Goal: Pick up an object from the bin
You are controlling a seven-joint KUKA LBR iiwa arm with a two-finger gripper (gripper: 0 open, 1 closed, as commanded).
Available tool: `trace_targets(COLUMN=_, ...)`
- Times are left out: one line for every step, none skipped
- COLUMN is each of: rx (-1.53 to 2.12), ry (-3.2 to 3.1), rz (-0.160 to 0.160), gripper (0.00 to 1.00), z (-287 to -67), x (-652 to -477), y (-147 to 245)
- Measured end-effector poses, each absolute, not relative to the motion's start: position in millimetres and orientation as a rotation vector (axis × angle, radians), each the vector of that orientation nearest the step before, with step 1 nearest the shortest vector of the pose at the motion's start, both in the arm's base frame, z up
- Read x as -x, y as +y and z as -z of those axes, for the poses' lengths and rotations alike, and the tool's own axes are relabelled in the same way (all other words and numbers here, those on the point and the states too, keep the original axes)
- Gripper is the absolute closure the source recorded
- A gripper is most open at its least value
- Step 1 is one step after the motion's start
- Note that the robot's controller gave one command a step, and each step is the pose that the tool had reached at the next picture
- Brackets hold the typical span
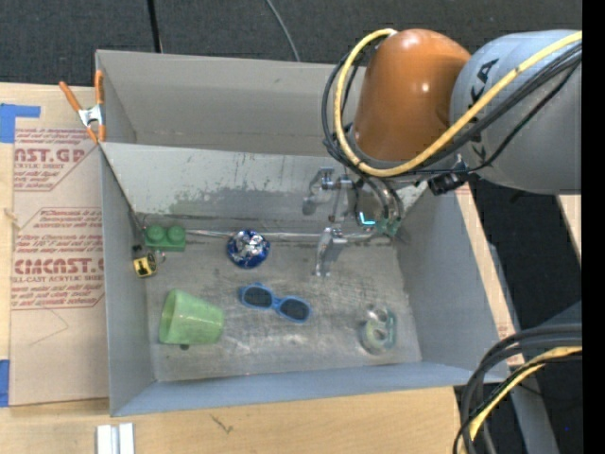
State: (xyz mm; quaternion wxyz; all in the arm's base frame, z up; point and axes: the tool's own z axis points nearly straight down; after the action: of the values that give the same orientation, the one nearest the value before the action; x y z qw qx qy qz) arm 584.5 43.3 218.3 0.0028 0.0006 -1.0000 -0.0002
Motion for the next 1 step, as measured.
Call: trace_targets(rx=-0.278, ry=-3.141, rz=0.001, gripper=0.00, z=-71.8, x=-565.4, y=65.6)
